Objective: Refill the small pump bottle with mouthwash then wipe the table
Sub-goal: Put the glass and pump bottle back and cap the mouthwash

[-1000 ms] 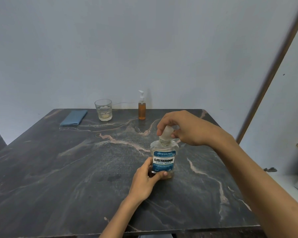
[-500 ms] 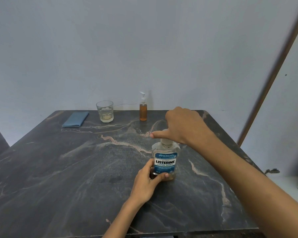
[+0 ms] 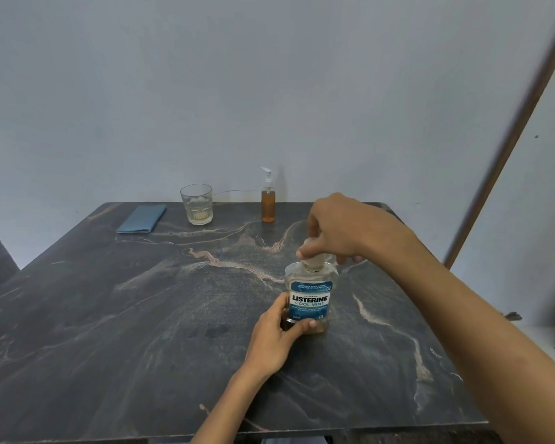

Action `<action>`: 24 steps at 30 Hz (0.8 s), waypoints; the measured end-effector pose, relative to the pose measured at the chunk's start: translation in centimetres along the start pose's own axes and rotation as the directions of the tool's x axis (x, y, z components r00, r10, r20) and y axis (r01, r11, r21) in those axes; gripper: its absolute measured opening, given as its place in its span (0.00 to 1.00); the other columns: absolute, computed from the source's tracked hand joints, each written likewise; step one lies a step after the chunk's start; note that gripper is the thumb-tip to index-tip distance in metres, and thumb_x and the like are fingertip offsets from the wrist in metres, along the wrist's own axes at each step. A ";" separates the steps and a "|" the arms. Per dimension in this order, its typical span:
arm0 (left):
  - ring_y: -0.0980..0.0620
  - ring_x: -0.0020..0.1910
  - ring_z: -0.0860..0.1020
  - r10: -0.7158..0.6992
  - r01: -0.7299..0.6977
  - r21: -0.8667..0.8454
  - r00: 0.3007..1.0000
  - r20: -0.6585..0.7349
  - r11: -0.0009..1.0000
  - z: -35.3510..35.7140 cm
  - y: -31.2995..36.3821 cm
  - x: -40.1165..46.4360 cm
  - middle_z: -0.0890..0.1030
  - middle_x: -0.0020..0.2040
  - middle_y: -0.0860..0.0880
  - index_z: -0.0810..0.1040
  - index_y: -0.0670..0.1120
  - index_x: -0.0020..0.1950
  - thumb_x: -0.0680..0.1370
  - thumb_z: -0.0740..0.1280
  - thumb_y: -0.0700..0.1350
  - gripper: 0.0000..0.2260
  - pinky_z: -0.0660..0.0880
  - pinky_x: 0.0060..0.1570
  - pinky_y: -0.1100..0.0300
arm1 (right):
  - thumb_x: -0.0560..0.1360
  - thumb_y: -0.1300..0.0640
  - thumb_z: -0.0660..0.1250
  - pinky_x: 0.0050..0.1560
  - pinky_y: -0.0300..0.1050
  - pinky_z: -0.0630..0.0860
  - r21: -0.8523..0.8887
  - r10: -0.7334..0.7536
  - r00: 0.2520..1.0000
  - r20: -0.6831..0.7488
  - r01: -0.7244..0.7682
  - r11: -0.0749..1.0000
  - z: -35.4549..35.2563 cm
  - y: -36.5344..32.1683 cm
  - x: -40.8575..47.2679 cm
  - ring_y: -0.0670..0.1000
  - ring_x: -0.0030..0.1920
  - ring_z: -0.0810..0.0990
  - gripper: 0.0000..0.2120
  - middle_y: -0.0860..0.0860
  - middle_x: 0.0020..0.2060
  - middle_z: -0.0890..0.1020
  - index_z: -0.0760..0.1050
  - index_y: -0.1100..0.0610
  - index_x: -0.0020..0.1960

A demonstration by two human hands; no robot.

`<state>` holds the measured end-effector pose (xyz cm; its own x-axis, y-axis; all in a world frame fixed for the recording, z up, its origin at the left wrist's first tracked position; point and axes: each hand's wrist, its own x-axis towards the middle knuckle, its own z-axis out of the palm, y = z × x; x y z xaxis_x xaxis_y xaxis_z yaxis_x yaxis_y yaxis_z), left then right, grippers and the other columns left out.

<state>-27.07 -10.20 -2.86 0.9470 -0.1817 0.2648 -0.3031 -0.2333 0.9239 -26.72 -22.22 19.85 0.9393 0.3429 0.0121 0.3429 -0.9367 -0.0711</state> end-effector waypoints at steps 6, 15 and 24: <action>0.62 0.57 0.77 -0.009 0.009 -0.002 1.000 0.003 1.000 0.0 -0.1 0.0 0.79 0.58 0.62 0.72 0.60 0.60 0.73 0.71 0.52 0.17 0.74 0.60 0.54 | 0.66 0.43 0.74 0.26 0.37 0.65 -0.020 -0.022 1.000 0.006 0.022 1.000 -0.3 0.2 0.0 0.42 0.27 0.71 0.23 0.49 0.47 0.80 0.76 0.55 0.55; 0.61 0.56 0.78 -0.003 0.003 0.009 1.000 -0.005 1.000 -0.1 0.0 0.0 0.80 0.57 0.61 0.72 0.59 0.60 0.74 0.71 0.47 0.17 0.73 0.58 0.58 | 0.65 0.44 0.74 0.48 0.46 0.78 0.135 -0.072 0.992 -0.099 0.085 0.987 1.1 1.9 0.0 0.49 0.45 0.80 0.21 0.50 0.47 0.82 0.80 0.55 0.53; 0.62 0.57 0.77 -0.009 0.008 0.068 1.000 0.019 0.998 -0.4 0.3 -0.1 0.80 0.57 0.60 0.69 0.60 0.61 0.73 0.71 0.52 0.19 0.74 0.60 0.54 | 0.62 0.58 0.76 0.53 0.35 0.75 0.931 0.193 0.975 -0.107 0.030 0.363 14.7 7.1 -4.1 0.47 0.58 0.77 0.34 0.51 0.60 0.77 0.69 0.56 0.66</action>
<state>-27.19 -9.90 -2.53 0.9475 -0.1979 0.2511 -0.3023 -0.2991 0.9051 -28.33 -29.23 4.60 0.9837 0.1459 0.1048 0.1407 -0.2631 -0.9545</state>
